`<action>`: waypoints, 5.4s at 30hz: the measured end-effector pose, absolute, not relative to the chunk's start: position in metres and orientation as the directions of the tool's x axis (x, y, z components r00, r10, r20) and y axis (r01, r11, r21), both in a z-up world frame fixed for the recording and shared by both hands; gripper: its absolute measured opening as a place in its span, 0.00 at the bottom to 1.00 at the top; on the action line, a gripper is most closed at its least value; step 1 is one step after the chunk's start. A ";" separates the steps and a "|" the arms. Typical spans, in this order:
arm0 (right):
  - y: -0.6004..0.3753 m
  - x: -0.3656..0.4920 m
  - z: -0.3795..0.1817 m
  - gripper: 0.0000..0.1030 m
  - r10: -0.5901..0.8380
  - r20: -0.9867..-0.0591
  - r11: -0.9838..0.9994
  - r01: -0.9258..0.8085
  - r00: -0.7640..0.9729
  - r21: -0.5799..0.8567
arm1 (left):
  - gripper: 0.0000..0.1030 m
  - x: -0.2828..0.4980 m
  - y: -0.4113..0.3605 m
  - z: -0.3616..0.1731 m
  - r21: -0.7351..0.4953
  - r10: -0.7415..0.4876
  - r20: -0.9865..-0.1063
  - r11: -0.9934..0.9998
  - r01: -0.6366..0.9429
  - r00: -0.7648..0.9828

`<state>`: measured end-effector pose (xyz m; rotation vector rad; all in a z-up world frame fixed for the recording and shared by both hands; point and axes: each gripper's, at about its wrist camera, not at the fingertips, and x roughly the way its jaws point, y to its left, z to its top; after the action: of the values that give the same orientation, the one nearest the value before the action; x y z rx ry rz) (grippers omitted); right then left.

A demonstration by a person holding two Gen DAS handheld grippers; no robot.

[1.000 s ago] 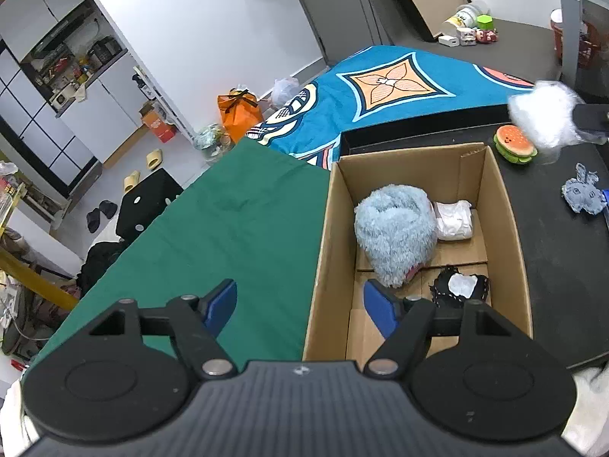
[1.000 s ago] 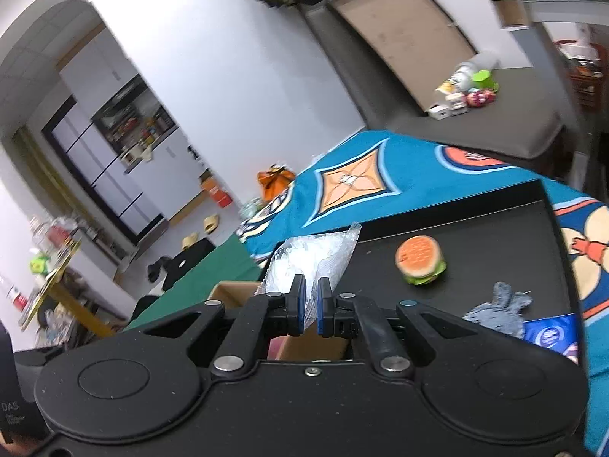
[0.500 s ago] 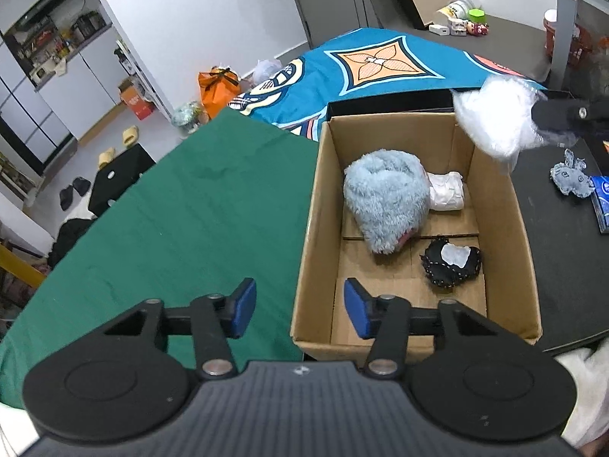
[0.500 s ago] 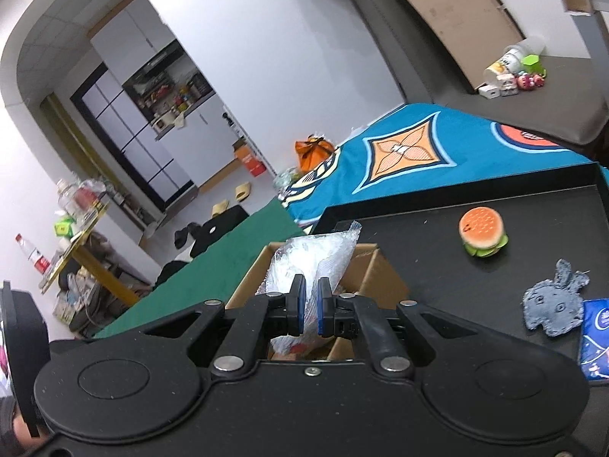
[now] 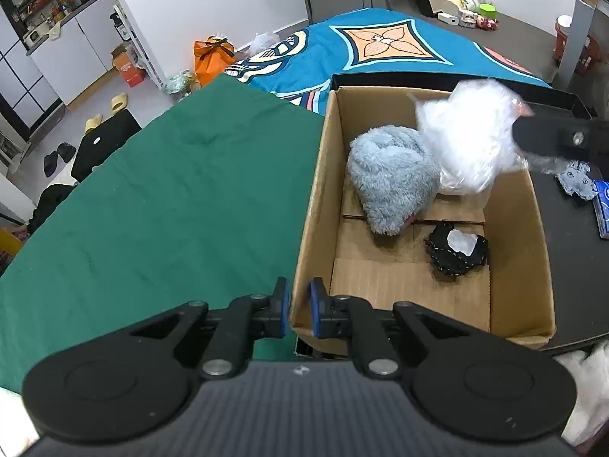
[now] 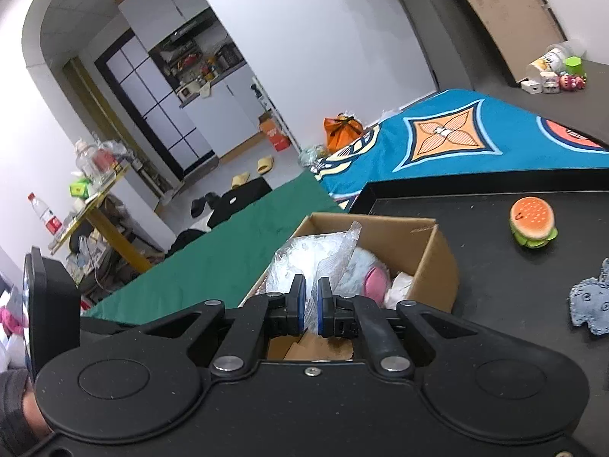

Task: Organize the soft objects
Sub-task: 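Carry the plastic bag with the right gripper into the box, release, then move the right gripper to the blue Vinda tissue pack and grasp it, then carry the tissue pack with the right gripper into the box, release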

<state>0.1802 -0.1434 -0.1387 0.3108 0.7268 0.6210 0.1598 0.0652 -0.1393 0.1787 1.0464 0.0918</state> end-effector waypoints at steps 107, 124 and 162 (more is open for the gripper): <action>-0.268 0.205 -0.229 0.70 -0.088 -0.819 0.989 0.148 0.568 -0.004 | 0.53 0.186 -0.025 -0.106 0.429 0.335 -0.772 0.902 0.054 0.540; -0.279 0.198 -0.215 0.19 -0.102 -0.761 0.979 0.199 0.640 0.037 | 0.53 0.176 -0.007 -0.099 0.426 0.342 -0.762 0.904 0.029 0.550; -0.194 0.179 -0.144 0.20 0.334 -0.584 0.939 -0.206 0.739 0.276 | 0.53 0.160 0.048 -0.114 0.338 0.266 -0.780 0.941 0.023 0.567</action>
<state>0.1791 -0.1945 -0.1438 0.1989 0.6770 0.2988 0.1596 0.0479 -0.1142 0.3284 0.9620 0.1458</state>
